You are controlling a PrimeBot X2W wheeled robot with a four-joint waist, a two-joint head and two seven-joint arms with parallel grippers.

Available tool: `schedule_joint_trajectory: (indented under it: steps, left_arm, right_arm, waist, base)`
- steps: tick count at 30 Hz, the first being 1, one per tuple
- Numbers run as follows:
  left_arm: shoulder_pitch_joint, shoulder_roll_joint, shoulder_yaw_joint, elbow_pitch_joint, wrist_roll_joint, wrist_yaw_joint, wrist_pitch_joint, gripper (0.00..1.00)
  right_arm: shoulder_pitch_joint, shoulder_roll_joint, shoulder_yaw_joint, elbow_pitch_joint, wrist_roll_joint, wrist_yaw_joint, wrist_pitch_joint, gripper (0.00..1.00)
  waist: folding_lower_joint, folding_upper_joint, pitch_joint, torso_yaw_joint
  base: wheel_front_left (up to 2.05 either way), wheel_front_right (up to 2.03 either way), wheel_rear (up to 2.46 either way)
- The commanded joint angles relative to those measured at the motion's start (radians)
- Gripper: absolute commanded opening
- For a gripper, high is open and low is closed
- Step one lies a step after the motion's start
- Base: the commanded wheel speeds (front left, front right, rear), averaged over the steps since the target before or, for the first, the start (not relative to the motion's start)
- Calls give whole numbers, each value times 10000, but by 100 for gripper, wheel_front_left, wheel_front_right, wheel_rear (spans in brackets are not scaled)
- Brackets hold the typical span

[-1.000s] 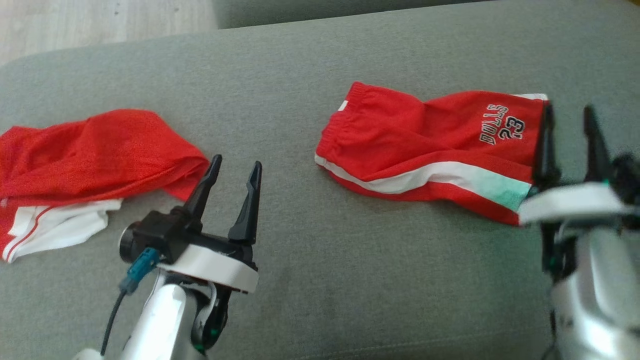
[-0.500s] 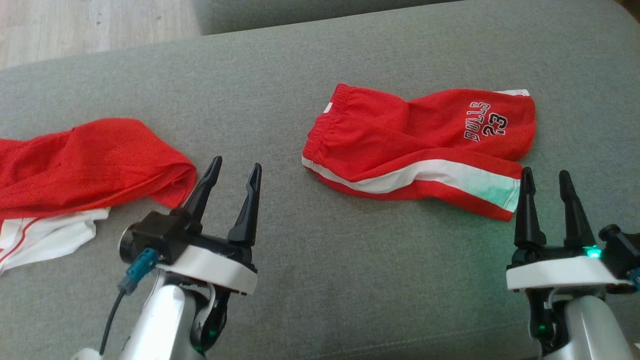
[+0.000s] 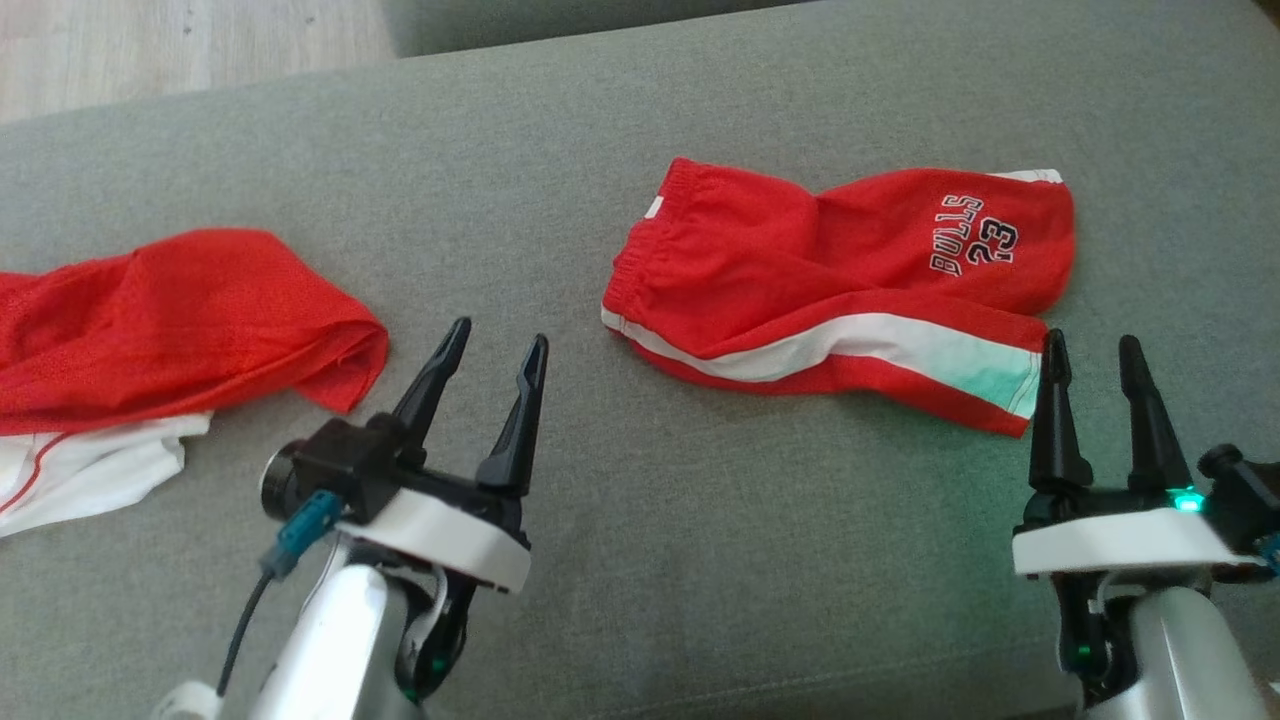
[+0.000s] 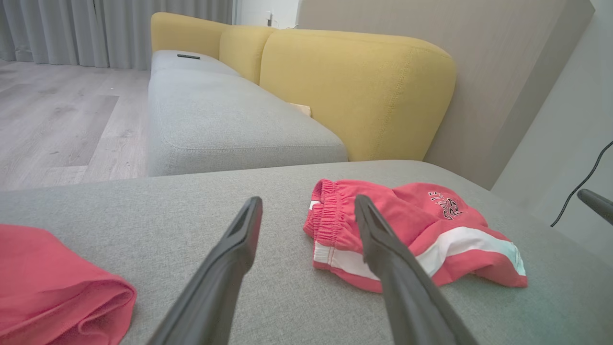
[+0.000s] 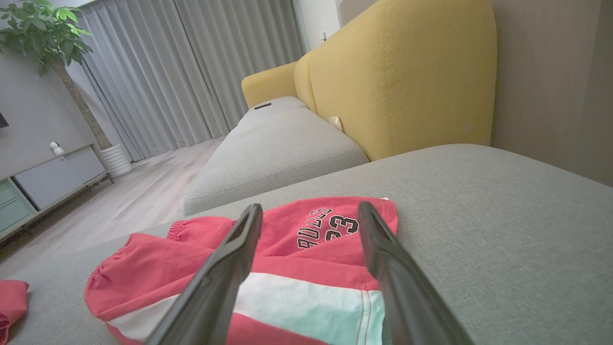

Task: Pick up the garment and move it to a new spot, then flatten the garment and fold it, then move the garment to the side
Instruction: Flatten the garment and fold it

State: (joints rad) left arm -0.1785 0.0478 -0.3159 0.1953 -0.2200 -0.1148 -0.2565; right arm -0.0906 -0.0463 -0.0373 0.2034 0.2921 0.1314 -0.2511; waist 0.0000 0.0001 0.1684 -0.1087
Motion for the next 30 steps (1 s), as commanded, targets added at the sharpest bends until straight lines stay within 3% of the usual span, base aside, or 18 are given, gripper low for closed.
schedule_joint_trajectory:
  steps: [1,12,19,30]
  left_arm:
    - [-618,24,219,-286,90,-33,-53,100]
    - [-1346,28,-361,621,366,-140,-53,100]
    - [-2271,333,-1429,2013,422,-155,-53,100]
    - [-3872,470,-1589,4513,612,-146,-53,100]
  right_arm:
    - [-324,-40,255,-377,34,-7,-106,100]
    - [-534,-40,160,-472,147,-7,-106,100]
    - [-692,-40,278,-496,170,-7,-106,100]
    - [-896,-39,562,-585,192,-7,-107,100]
  waist:
    - [0,-1,60,-11]
    - [0,-1,540,-192]
    - [0,-1,819,-401]
    - [0,-1,1219,-766]
  base:
    - [0,0,0]
    - [0,0,0]
    - [0,0,0]
    - [0,0,0]
